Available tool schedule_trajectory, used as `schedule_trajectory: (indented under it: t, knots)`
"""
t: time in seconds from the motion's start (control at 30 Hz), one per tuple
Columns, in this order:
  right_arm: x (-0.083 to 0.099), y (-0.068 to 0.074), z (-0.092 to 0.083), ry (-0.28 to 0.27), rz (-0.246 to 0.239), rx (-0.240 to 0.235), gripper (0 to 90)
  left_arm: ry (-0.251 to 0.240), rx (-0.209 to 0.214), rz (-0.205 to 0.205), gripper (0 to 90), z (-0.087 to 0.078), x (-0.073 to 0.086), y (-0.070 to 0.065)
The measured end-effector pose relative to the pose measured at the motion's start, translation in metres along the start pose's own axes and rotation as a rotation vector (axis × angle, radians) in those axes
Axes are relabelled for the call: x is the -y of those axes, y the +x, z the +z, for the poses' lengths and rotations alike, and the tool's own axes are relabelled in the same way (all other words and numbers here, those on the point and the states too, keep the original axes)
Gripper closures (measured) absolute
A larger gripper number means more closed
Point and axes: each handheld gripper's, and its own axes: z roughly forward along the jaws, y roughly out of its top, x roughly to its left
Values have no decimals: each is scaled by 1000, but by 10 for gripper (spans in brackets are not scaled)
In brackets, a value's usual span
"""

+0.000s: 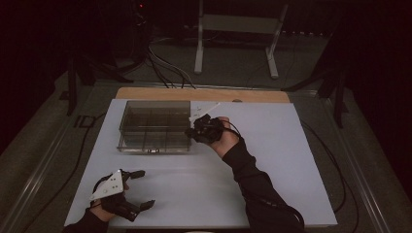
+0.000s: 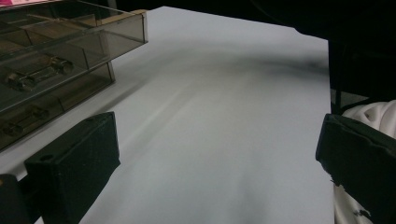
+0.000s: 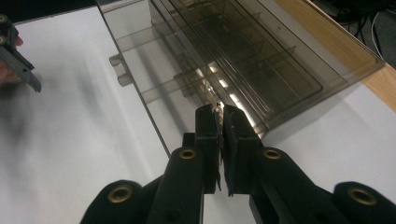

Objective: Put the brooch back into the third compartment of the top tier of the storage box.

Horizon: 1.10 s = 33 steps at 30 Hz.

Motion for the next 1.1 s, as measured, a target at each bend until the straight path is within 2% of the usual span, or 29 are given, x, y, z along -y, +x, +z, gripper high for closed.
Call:
schedule_trajectory:
  t: [0.5,0.67,1.1]
  knots:
    - [-15,9,20,10,-17,-36,857,0,1,8,6,0,-1,-1]
    - [-17,12,28,15,-33,-61,856,-4,1,2,6,0,0,-1]
    - [-16,9,43,32,-47,-89,854,1,-2,5,6,-1,0,-1]
